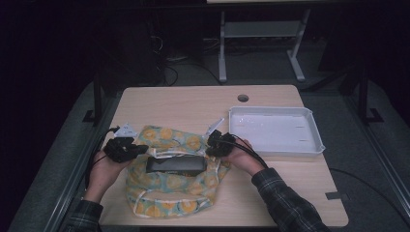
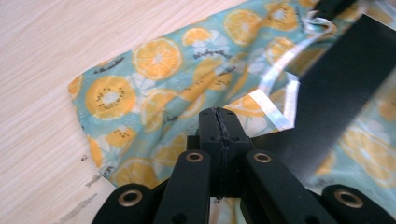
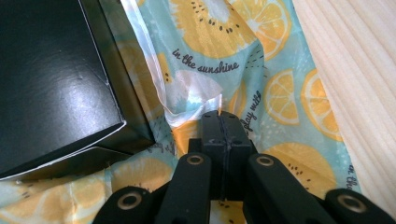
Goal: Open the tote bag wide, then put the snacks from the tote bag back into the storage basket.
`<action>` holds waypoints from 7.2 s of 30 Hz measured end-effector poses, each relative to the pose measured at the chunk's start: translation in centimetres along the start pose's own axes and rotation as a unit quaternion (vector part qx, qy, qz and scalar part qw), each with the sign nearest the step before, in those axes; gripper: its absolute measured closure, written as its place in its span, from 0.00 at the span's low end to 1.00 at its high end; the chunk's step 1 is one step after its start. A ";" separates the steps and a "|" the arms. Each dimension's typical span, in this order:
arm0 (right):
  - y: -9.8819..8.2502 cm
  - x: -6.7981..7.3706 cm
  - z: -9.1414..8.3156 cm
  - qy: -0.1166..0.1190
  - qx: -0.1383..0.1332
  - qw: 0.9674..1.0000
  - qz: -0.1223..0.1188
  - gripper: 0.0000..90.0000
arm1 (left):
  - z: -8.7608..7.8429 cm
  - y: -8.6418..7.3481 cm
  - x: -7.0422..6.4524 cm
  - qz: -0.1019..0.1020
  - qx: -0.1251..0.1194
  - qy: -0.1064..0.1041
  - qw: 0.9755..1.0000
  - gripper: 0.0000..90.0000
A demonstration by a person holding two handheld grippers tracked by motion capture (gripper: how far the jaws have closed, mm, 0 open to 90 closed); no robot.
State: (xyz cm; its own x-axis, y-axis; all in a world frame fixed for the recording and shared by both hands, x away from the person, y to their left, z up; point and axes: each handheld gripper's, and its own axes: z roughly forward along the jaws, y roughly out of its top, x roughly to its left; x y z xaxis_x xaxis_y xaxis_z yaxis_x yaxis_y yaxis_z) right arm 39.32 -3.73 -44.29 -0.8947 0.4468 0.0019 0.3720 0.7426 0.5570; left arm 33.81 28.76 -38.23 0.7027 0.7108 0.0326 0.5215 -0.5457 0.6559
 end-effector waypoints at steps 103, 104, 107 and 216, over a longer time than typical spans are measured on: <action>3.4 3.3 -4.3 0.130 -0.060 0.977 -0.161 0.47 | -2.7 -4.4 3.8 -0.079 -0.005 -0.030 0.996 0.50; 3.5 3.4 -4.0 0.133 -0.056 0.976 -0.166 0.47 | -2.9 -4.7 3.7 -0.079 -0.004 -0.028 0.996 0.50; 3.9 3.7 -3.3 0.142 -0.049 0.972 -0.180 0.46 | -3.5 -5.7 3.3 -0.083 -0.003 -0.024 0.996 0.48; -1.9 -2.9 -13.7 0.038 -0.045 0.996 -0.074 0.47 | -4.9 -10.9 -1.0 -0.040 0.007 -0.028 0.999 0.29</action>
State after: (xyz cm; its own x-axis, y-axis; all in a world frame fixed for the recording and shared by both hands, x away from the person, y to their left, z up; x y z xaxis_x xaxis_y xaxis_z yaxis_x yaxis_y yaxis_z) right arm 37.82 -13.22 -34.00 -0.9551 0.2951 -0.0252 0.2147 0.7483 0.6277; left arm 25.01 36.15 -41.68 0.6843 0.7266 -0.0621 0.5837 -0.4947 0.6438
